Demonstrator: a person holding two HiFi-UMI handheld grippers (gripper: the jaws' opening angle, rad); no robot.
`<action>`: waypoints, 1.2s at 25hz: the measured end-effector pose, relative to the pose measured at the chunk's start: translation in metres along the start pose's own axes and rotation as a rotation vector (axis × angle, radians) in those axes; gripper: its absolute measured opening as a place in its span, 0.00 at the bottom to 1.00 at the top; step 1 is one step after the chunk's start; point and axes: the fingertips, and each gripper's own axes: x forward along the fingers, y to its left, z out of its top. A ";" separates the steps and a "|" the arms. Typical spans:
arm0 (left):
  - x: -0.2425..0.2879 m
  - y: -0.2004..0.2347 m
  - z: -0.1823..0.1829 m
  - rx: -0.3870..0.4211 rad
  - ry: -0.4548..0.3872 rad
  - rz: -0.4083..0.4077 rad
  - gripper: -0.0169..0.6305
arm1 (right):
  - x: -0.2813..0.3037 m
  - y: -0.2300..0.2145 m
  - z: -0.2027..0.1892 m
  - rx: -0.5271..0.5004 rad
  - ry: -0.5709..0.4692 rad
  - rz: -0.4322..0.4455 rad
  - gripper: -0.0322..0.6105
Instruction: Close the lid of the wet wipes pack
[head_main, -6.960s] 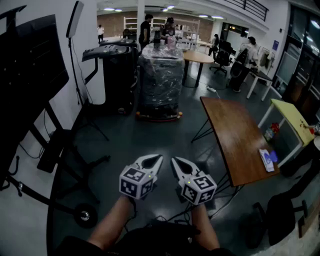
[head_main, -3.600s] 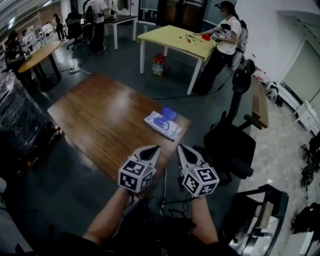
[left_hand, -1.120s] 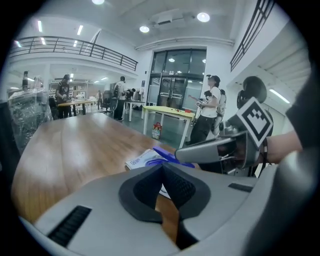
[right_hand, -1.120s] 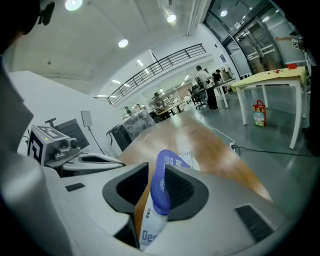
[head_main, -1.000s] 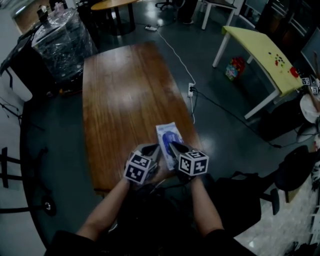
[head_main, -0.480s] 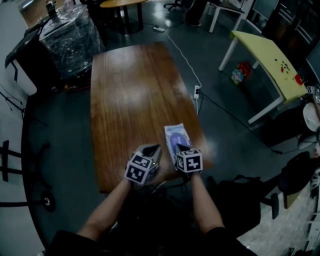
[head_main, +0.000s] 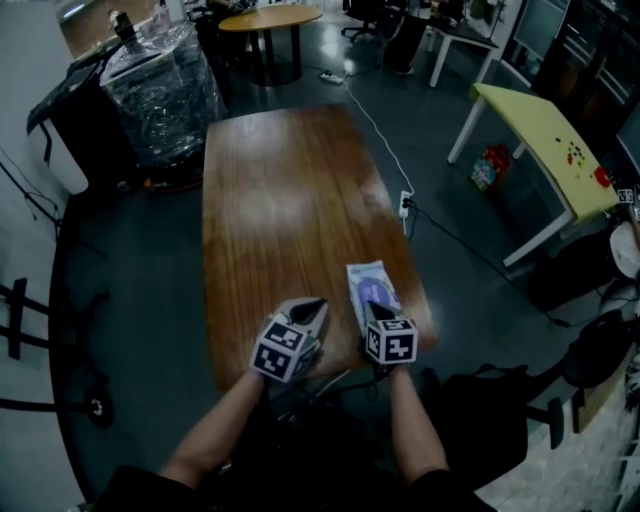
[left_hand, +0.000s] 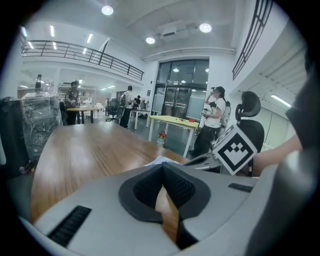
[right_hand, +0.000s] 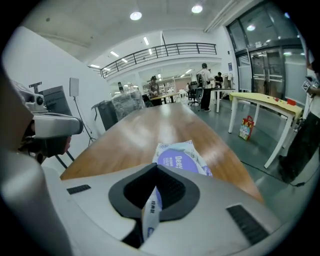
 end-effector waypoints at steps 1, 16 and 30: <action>-0.008 -0.001 0.004 0.008 -0.013 -0.008 0.04 | -0.008 0.010 0.006 0.004 -0.032 0.005 0.06; -0.126 -0.010 0.033 0.125 -0.170 -0.276 0.04 | -0.137 0.156 0.055 0.047 -0.418 -0.106 0.06; -0.199 -0.035 0.032 0.194 -0.220 -0.457 0.04 | -0.215 0.231 0.052 0.073 -0.602 -0.212 0.06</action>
